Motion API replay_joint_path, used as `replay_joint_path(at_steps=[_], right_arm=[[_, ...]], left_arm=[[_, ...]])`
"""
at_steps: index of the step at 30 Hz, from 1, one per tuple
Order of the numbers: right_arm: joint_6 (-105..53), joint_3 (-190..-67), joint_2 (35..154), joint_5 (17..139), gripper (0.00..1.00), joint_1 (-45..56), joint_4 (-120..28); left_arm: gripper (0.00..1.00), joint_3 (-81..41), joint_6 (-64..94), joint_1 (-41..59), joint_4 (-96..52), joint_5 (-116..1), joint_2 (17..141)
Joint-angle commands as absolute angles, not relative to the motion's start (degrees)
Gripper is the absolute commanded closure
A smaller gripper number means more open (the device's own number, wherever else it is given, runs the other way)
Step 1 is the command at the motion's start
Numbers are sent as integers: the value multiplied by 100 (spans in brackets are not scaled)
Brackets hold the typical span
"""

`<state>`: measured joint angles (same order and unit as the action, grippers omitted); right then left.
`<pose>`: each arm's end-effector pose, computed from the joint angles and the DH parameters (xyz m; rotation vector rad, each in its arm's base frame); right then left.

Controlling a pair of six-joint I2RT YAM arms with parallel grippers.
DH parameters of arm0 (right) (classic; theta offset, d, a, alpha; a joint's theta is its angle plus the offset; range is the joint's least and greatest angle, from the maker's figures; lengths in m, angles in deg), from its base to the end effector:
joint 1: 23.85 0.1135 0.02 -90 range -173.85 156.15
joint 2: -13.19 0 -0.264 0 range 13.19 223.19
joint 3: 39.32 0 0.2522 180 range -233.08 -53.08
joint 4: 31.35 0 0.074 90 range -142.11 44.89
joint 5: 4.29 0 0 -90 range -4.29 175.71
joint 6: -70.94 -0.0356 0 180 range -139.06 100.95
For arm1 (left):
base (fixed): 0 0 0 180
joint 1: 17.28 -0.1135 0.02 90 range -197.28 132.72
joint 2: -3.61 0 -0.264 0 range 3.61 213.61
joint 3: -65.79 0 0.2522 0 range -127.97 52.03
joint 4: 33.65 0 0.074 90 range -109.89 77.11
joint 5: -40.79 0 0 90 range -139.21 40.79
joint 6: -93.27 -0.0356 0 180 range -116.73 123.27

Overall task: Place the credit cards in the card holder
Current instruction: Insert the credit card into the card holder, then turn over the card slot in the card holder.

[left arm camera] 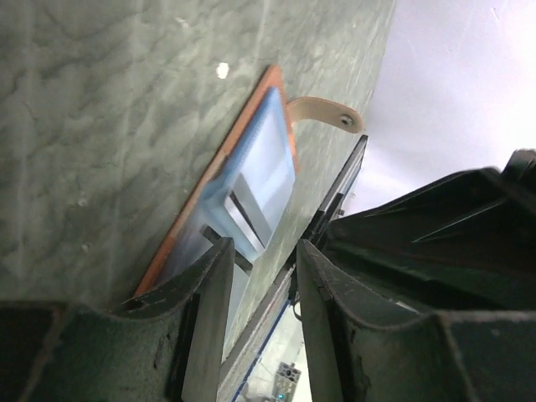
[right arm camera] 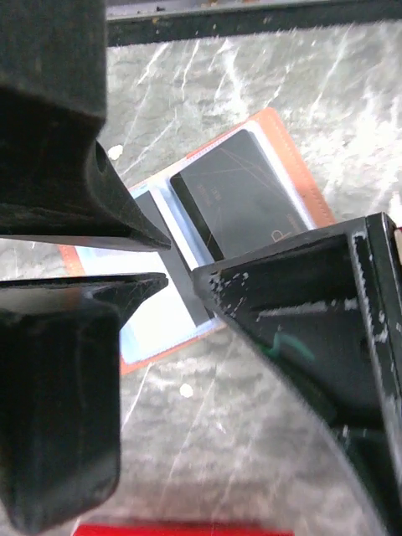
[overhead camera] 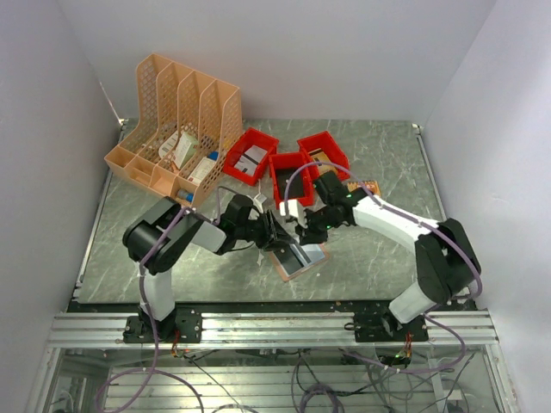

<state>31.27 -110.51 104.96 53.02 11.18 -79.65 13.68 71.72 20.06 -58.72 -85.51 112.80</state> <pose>0.2360 0.1889 0.1917 -1.8824 1.8299 0.6969 0.2503 -0.2175 0.0967 -0.2343 2.5454 -1.6090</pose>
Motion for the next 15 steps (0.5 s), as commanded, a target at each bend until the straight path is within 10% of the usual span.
replay_joint_path(at_steps=[1, 10, 15], right_arm=[[2947, -11183, 9992, 3931, 77, 606, -8066], [2231, -11460, 10374, 2894, 2, -186, -8451], [1959, -11184, 10279, 2834, 0, -357, -8147]], left_arm=[[53, 1460, 6656, 2010, -5615, -8168, 10656], [59, 2184, 5149, 2047, -5291, -6574, 8457], [52, 2896, 4939, 2007, -5659, -5734, 7181]])
